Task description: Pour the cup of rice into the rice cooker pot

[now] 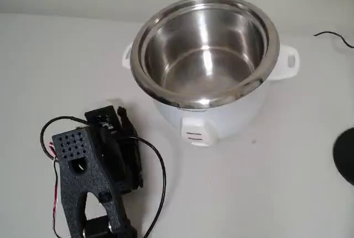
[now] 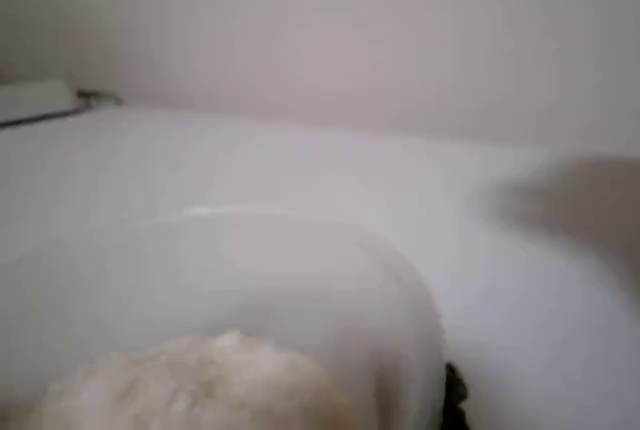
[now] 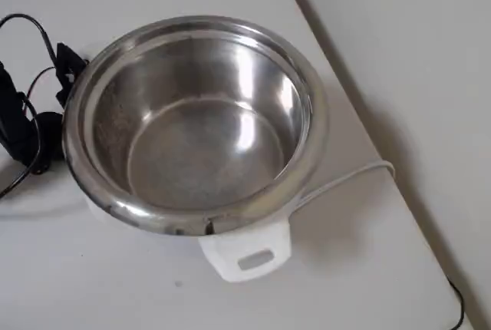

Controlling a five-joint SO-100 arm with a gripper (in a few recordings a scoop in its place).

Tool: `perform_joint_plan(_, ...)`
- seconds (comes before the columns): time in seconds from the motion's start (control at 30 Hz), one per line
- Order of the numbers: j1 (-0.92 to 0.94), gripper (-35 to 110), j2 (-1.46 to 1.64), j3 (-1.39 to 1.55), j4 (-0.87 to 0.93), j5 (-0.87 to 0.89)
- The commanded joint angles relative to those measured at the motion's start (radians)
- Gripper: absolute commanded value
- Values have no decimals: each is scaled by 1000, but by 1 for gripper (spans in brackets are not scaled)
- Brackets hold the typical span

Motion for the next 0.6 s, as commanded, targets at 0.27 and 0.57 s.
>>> perform_joint_plan(0.27, -18, 15, -2, -58, -3, 0)
perform_joint_plan(0.57, 20, 15, 337, -67, 278, -46)
